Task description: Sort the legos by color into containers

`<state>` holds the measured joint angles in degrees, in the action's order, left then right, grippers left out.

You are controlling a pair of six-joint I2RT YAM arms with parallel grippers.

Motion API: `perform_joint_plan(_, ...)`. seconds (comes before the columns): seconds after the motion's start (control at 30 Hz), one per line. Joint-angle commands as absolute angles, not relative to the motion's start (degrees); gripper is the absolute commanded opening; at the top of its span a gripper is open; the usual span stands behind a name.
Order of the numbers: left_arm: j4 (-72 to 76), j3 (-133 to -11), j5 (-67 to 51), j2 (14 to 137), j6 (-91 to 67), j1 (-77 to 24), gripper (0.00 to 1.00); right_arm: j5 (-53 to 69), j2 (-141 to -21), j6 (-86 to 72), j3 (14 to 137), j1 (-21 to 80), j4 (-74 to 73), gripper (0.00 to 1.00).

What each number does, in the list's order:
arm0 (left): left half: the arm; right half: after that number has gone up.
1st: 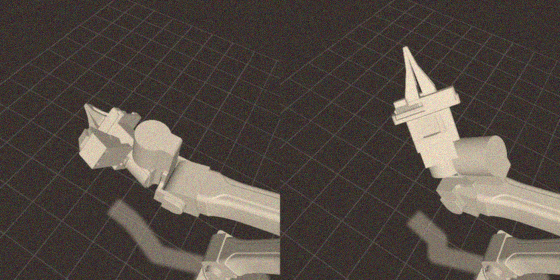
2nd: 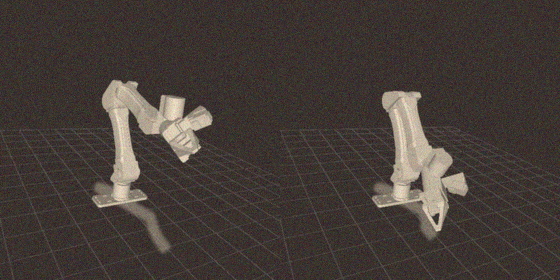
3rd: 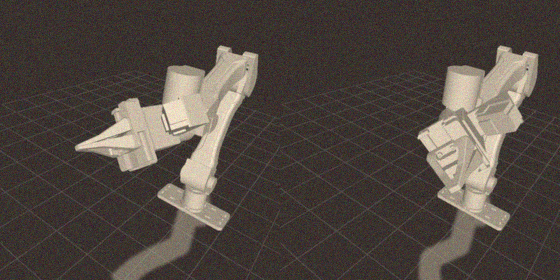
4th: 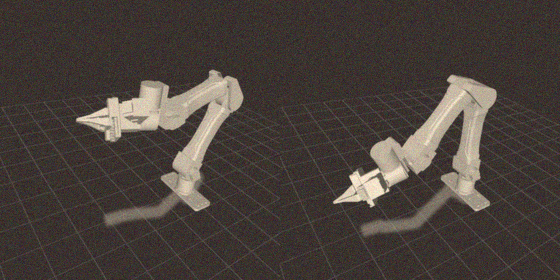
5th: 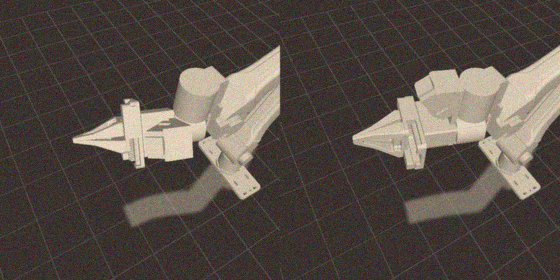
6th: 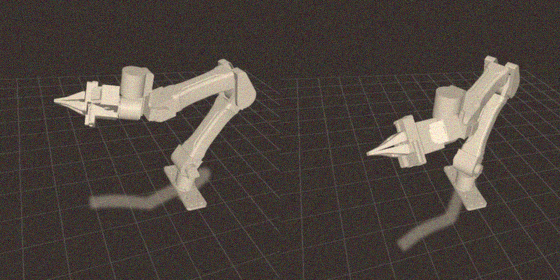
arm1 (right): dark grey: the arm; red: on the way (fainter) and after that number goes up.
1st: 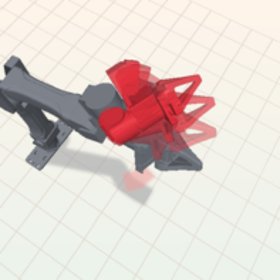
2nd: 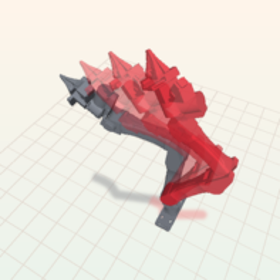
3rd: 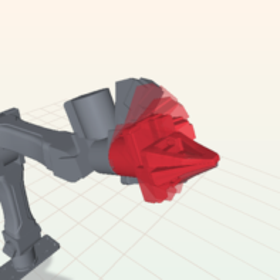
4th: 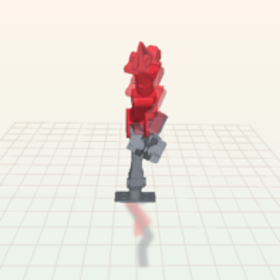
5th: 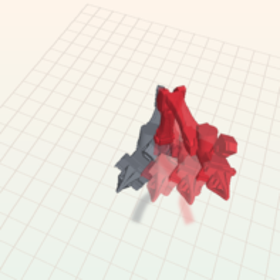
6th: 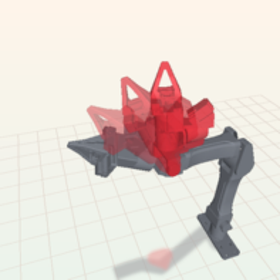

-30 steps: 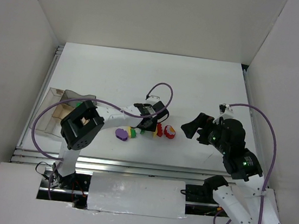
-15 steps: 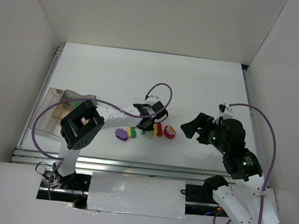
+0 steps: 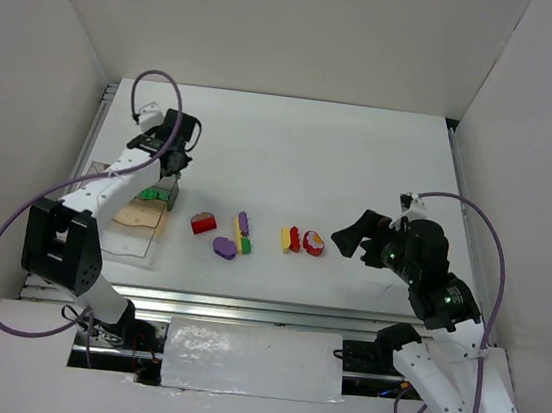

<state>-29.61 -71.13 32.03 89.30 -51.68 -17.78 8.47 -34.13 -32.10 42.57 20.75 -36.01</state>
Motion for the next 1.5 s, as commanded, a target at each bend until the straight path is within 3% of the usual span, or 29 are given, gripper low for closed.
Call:
perform_joint_plan(0.0,-31.20,-70.31,32.70,89.12,-55.81,-12.14,0.00,9.75,-34.63,-31.73,42.54,21.09,-32.78,0.99)
perform_joint_plan(0.13,-31.20,-69.61,33.13,89.91,-58.44,-6.78,0.00,10.11,-35.07,-31.47,42.98,21.09,-32.52,0.99)
perform_joint_plan(0.43,-28.92,-64.95,32.87,90.26,-60.30,-0.18,0.22,10.90,-36.73,-31.20,42.10,21.09,-31.47,0.99)
perform_joint_plan(0.53,-26.99,-64.16,31.73,91.14,-59.24,1.30,0.44,11.51,-37.35,-31.38,41.92,21.18,-30.76,0.99)
perform_joint_plan(0.57,-26.98,-64.60,31.73,91.66,-59.15,1.67,0.60,11.60,-37.53,-31.46,42.01,21.09,-30.67,1.00)
perform_joint_plan(0.67,-26.98,-65.82,31.73,92.20,-58.36,2.11,0.80,11.78,-38.14,-31.38,41.92,21.09,-30.59,1.00)
perform_joint_plan(0.77,-26.90,-65.92,31.12,91.06,-58.18,2.20,0.90,11.95,-38.58,-31.46,41.66,21.18,-30.32,0.99)
perform_joint_plan(0.9,-22.78,-64.16,26.29,86.50,-49.70,-0.95,0.88,12.13,-39.02,-31.64,41.49,21.10,-29.97,0.99)
perform_joint_plan(1.0,-23.72,-64.86,25.58,83.77,-43.18,-10.61,0.89,11.95,-39.02,-31.73,41.40,21.36,-29.71,0.99)
perform_joint_plan(1.17,-29.53,-64.34,28.83,80.60,-43.51,-24.75,0.90,12.04,-38.76,-31.73,41.57,21.27,-29.79,1.00)
perform_joint_plan(1.47,-28.57,-57.05,22.95,77.96,-44.22,-35.76,0.91,12.57,-39.11,-31.47,40.17,21.53,-30.32,0.99)
